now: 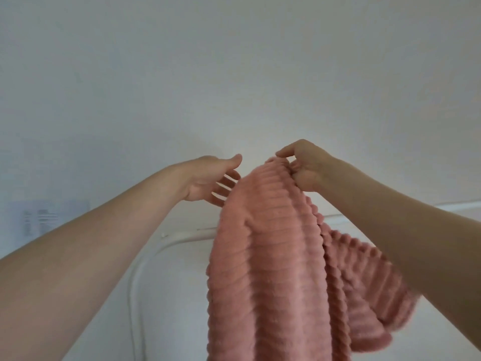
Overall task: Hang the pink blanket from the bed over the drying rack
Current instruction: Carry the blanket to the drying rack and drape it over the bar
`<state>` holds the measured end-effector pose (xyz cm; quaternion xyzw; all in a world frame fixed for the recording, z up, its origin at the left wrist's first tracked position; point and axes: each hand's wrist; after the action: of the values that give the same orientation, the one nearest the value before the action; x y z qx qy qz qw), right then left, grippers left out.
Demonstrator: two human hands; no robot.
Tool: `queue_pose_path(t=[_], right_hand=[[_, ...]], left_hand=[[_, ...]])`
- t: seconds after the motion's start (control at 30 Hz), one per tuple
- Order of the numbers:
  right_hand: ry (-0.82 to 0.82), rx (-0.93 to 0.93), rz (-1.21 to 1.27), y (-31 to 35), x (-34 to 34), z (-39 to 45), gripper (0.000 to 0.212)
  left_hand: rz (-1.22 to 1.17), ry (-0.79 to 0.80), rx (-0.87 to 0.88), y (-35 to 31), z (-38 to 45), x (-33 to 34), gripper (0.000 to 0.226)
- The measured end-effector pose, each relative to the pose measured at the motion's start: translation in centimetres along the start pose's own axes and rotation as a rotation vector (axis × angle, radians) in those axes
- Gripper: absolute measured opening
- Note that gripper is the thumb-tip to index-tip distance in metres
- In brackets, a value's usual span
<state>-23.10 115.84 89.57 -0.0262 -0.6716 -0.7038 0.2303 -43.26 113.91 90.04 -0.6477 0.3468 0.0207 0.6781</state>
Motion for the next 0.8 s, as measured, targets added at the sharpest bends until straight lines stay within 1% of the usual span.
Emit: queue_pose_path(t=[0.03,0.07,0.13,0.23,0.3,0.33,0.4,0.5,0.53,0.6,0.7,0.77,0.8], right_hand=[[0.018,0.061,-0.046,-0.5,-0.2,0.1,0.047],[0.022,0.124,-0.141,-1.0,-0.1,-0.2,0.048],[0.048,0.221,-0.308,-1.9,0.1,-0.8,0.04],[0.057,0.259,-0.487,-2.8,0.5,-1.6,0.031],[0.052,0.28,-0.636,-3.4,0.9,-2.4,0.019],[0.046,0.295,-0.717,-3.7,1.0,-3.0,0.017],[0.024,0.294,-0.86,-4.2,1.0,-4.3,0.02],[-0.069,0.185,-1.083,-4.4,0.4,-5.8,0.027],[-0.102,0.121,-1.113,-4.5,0.1,-6.2,0.025],[-0.202,-0.059,-1.105,-4.7,-0.9,-7.2,0.013],[-0.406,-0.288,-1.15,-5.7,-2.3,-9.3,0.015],[-0.474,-0.316,-1.211,-6.8,-2.8,-10.9,0.01],[-0.473,-0.284,-1.22,-7.4,-3.0,-11.6,0.014]], left_hand=[[0.044,0.007,-0.006,0.2,0.0,0.2,0.06],[0.088,0.024,-0.014,0.3,0.0,0.5,0.06],[0.21,0.066,-0.034,0.5,-0.2,1.3,0.06],[0.444,0.083,-0.05,0.8,-0.5,3.3,0.064],[0.556,0.049,-0.046,0.9,-0.6,4.4,0.065],[0.589,0.031,-0.045,1.1,-0.7,4.8,0.062],[0.615,0.007,-0.032,1.4,-0.7,5.3,0.048],[0.623,-0.054,-0.008,1.5,-0.8,5.9,0.034],[0.627,-0.075,-0.001,1.5,-0.8,6.1,0.032],[0.65,-0.116,0.022,1.5,-1.0,6.4,0.032],[0.723,-0.204,0.078,1.5,-1.3,6.8,0.03],[0.794,-0.294,0.169,1.3,-1.5,7.6,0.023],[0.817,-0.337,0.219,1.1,-1.5,8.1,0.021]])
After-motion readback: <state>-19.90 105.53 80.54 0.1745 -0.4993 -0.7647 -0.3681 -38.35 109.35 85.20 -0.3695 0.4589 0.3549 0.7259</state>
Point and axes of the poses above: each hand's wrist, its own z-axis towards the middle knuckle, its own x-axis out of the palm, y = z × x, and after that the axes turned 15 degrees about y, right-handed
